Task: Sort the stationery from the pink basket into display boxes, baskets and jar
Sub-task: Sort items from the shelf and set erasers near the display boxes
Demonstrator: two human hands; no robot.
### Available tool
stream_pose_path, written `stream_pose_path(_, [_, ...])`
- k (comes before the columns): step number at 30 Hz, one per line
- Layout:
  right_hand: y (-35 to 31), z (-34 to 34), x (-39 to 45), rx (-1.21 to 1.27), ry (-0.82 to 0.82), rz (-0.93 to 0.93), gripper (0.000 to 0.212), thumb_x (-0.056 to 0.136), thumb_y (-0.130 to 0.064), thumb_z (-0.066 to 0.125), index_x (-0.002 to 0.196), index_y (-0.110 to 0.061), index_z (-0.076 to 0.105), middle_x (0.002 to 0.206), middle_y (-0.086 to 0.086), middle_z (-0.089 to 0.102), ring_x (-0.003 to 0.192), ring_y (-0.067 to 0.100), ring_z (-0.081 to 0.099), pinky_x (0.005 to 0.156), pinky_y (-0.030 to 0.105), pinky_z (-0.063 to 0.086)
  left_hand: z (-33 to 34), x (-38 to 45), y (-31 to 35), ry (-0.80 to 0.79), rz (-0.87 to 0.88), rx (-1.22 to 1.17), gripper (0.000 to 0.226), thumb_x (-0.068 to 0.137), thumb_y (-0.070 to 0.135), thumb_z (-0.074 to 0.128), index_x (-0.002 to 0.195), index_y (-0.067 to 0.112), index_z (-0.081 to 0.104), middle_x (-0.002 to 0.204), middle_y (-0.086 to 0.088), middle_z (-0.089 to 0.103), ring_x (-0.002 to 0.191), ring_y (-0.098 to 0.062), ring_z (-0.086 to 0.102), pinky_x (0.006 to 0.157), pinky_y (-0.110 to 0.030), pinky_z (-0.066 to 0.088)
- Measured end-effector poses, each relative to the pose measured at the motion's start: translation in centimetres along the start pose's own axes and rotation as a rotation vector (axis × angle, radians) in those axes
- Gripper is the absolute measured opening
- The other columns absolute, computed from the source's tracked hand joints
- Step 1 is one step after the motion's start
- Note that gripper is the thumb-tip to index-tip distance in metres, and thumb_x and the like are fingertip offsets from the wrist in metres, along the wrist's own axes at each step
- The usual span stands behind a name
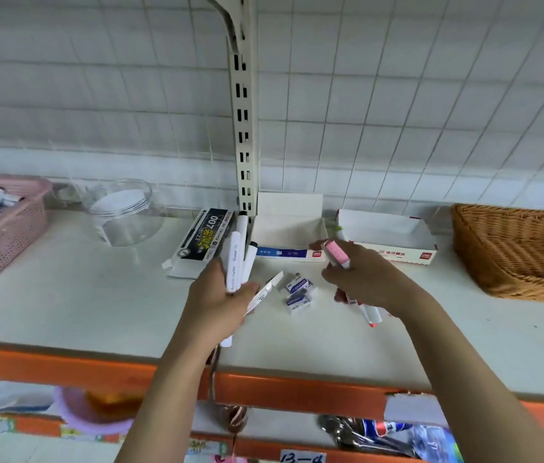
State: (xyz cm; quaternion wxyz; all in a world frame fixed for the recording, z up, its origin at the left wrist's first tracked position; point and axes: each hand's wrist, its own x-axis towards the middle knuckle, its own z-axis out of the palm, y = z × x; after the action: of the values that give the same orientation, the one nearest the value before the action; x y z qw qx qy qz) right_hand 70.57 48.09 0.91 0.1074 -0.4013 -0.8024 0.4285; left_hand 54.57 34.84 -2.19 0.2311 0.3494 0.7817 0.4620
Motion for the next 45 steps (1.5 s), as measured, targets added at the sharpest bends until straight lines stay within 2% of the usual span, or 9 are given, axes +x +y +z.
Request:
stream_pose_path(4, [3.9,-2.3,-2.9,-0.090,0.014,-0.079,0.066,0.091,-0.015,0.052,0.133,-0.055,0.022,0.095,-0.002,0.052,0.057,0.014,0.059,0.049,0.024,0.048,4.0,-0.4,2.4,-0.039,0.111,0.021,0.015,0.087,0.021,0.062,0.096,0.019,0.051,0.083,0.004,0.060,0.065,-0.008,0.063,0.059,-0.029,0.051])
stream_pose_path(8, [8.7,-6.1,-6.5,-0.205,0.143,-0.097,0.084,0.088,-0.009,0.054,0.135,-0.051,-0.002,0.080,0.005,0.056,0.062,0.017,0.055,0.055,0.024,0.046,10.1,-1.7,5.0,-0.161,0.287,0.111,0.022,0.088,0.020,0.061,0.105,0.023,0.048,0.089,0.006,0.059,0.071,-0.006,0.056,0.052,-0.011,0.040])
stream_pose_path(11, [13.3,-10.2,-9.4,-0.193,0.244,-0.028,0.064,0.085,-0.006,0.055,0.126,-0.036,0.016,0.086,0.006,0.057,0.065,0.018,0.058,0.049,0.018,0.041,16.0,-3.5,7.5,-0.261,0.422,0.130,0.038,0.089,0.023,0.061,0.123,0.021,0.045,0.109,0.005,0.061,0.088,-0.008,0.058,0.062,-0.010,0.043])
stream_pose_path(15, [20.4,-17.1,-13.6,-0.341,0.255,0.055,0.018,0.087,-0.011,0.057,0.092,-0.018,0.041,0.070,-0.006,0.051,0.062,0.014,0.051,0.050,0.021,0.035,25.1,-6.5,11.5,-0.285,0.569,0.212,0.040,0.091,0.028,0.059,0.126,0.022,0.042,0.098,0.000,0.062,0.070,-0.008,0.056,0.051,-0.012,0.036])
stream_pose_path(19, [26.5,-23.6,-16.8,-0.421,0.276,0.113,0.023,0.087,-0.012,0.056,0.071,-0.019,0.040,0.062,0.000,0.049,0.061,0.023,0.048,0.049,0.027,0.029,33.9,-9.6,15.0,-0.243,0.686,0.350,0.049,0.092,0.029,0.055,0.137,0.026,0.035,0.103,-0.002,0.064,0.086,-0.019,0.059,0.060,-0.025,0.035])
stream_pose_path(22, [29.6,-26.5,-18.0,-0.458,0.267,0.066,0.022,0.088,-0.012,0.056,0.073,-0.017,0.040,0.059,0.000,0.047,0.054,0.017,0.044,0.046,0.025,0.026,38.4,-10.7,16.7,-0.168,0.722,0.462,0.039,0.092,0.021,0.055,0.128,0.015,0.040,0.099,-0.006,0.062,0.080,-0.021,0.056,0.057,-0.023,0.030])
stream_pose_path(29, [32.4,-28.6,-17.1,-0.445,0.335,0.041,0.025,0.089,-0.025,0.056,0.075,-0.020,0.036,0.063,0.004,0.046,0.061,0.031,0.045,0.050,0.033,0.029,41.4,-9.6,18.3,-0.083,0.761,0.666,0.030,0.067,0.003,0.078,0.087,0.005,0.055,0.073,-0.010,0.063,0.061,-0.026,0.059,0.053,-0.024,0.028])
stream_pose_path(36, [31.7,-29.2,-15.3,-0.433,0.322,0.126,0.011,0.089,-0.021,0.054,0.087,-0.015,0.046,0.075,0.006,0.052,0.075,0.033,0.048,0.056,0.032,0.030,39.9,-9.8,17.2,0.012,0.584,0.772,0.026,0.096,0.037,0.048,0.112,0.018,0.043,0.087,0.001,0.062,0.062,-0.016,0.051,0.053,-0.024,0.035])
stream_pose_path(45, [29.0,-28.0,-13.8,-0.238,0.225,0.128,0.011,0.080,-0.013,0.060,0.090,-0.010,0.055,0.077,0.007,0.057,0.071,0.024,0.053,0.057,0.030,0.037,36.2,-10.6,15.9,-0.096,0.287,0.492,0.035,0.092,0.034,0.055,0.122,0.019,0.045,0.091,0.000,0.060,0.070,-0.013,0.057,0.056,-0.022,0.044])
